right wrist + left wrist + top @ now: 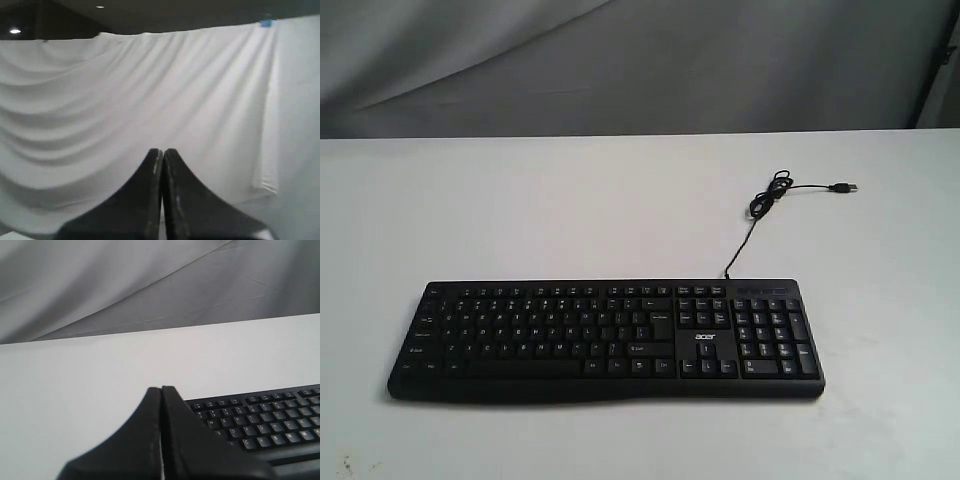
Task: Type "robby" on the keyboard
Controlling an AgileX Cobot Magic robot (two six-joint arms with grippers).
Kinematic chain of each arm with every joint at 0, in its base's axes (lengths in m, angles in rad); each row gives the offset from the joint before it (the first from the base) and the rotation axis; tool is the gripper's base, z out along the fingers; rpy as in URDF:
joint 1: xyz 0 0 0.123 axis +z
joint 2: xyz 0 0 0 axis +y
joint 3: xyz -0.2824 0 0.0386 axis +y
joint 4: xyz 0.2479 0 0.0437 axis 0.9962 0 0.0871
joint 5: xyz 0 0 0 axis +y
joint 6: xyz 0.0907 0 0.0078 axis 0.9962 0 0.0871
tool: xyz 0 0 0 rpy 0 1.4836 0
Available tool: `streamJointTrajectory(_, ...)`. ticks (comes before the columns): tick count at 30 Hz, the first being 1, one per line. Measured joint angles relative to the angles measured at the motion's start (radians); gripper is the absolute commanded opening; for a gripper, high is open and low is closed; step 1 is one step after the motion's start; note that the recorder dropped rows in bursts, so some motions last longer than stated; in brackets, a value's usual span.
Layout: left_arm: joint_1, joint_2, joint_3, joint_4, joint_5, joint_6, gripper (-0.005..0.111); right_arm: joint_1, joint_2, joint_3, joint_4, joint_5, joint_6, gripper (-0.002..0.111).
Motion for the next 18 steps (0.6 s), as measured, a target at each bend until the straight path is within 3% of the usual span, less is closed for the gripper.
streamJointTrajectory(8,0.000,0.000,0.000,0.000,0.000,0.000,0.000,-0.409,-0.196,0.359,0.000,0.046,0.184,0.000)
streamJointTrajectory(12,0.000,0.000,0.000,0.000,0.000,0.000,0.000,-0.494,-0.297,0.552,0.000,0.043,0.211,0.000)
streamJointTrajectory(18,0.000,0.000,0.000,0.000,0.000,0.000,0.000,-0.513,-0.406,0.703,0.000,0.039,0.326,0.000)
